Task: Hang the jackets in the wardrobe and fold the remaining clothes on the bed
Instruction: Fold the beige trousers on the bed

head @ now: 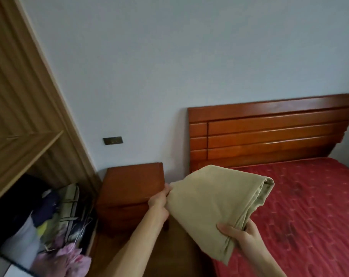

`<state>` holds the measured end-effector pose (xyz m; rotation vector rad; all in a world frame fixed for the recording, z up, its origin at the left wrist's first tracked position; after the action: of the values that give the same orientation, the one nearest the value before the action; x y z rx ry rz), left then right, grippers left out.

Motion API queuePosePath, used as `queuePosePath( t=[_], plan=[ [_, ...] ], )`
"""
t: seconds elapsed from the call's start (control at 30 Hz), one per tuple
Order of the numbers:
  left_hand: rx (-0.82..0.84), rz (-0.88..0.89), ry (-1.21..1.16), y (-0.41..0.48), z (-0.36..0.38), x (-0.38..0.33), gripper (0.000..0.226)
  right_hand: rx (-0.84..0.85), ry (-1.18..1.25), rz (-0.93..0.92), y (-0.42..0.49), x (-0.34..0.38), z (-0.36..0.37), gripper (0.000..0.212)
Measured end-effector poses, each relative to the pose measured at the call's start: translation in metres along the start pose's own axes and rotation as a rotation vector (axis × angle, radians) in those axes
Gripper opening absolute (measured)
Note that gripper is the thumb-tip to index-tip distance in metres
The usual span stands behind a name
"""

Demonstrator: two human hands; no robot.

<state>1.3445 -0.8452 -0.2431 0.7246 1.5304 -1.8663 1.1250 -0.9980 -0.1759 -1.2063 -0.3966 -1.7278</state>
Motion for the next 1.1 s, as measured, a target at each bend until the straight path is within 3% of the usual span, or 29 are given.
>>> queuePosePath(
  t=[0.1,0.2,0.37,0.43,0.5,0.57,0.63,0.67,0.77,0.83,0.9,1.03,1.1],
  plan=[
    [-0.127,0.076,0.055,0.005,-0.053,-0.057,0.041,0.069,0.026,0.071,0.037,-0.008,0.05,0.056],
    [-0.078,0.044,0.115,0.016,-0.093,-0.1,0.054,0.166,0.001,0.104,0.075,-0.008,0.105,0.057],
    [0.233,-0.041,0.382,0.017,-0.143,-0.142,0.095,0.348,-0.053,0.188,0.144,-0.014,0.196,0.072],
    [0.39,-0.107,0.334,0.021,-0.154,-0.14,0.094,0.477,-0.087,0.239,0.17,-0.021,0.236,0.08],
    [0.384,-0.026,0.165,0.041,-0.169,-0.149,0.078,0.614,-0.166,0.281,0.197,-0.028,0.274,0.082],
    [0.296,0.014,-0.083,0.07,-0.191,-0.166,0.068,0.714,-0.253,0.31,0.226,-0.035,0.308,0.086],
    [0.166,0.122,-0.126,0.089,-0.213,-0.194,0.058,0.764,-0.298,0.319,0.259,-0.04,0.34,0.088],
    [0.068,0.164,-0.11,0.095,-0.229,-0.209,0.056,0.775,-0.299,0.322,0.276,-0.043,0.354,0.087],
    [0.049,0.248,0.179,0.107,-0.252,-0.256,0.079,0.82,-0.298,0.365,0.319,-0.054,0.403,0.084],
    [-0.031,0.301,0.288,0.11,-0.265,-0.286,0.052,0.872,-0.304,0.422,0.343,-0.065,0.438,0.082],
    [-0.144,0.339,0.299,0.114,-0.28,-0.31,0.045,0.935,-0.337,0.473,0.363,-0.081,0.474,0.08],
    [-0.344,0.42,0.267,0.115,-0.323,-0.331,0.06,1.001,-0.39,0.531,0.387,-0.118,0.542,0.073],
    [-0.437,0.437,0.237,0.109,-0.346,-0.335,0.063,1.052,-0.35,0.569,0.385,-0.135,0.578,0.06]
  ],
)
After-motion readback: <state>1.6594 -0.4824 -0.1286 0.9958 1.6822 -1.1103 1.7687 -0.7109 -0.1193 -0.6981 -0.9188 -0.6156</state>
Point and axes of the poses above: each hand's wrist, its own y-axis towards the middle knuckle, its own z-axis out of the palm, x = y × z, the point moved 7 cm from there along y, towards the middle knuckle, and after that the axes turned 11 degrees about y, right-handed, at the moved point
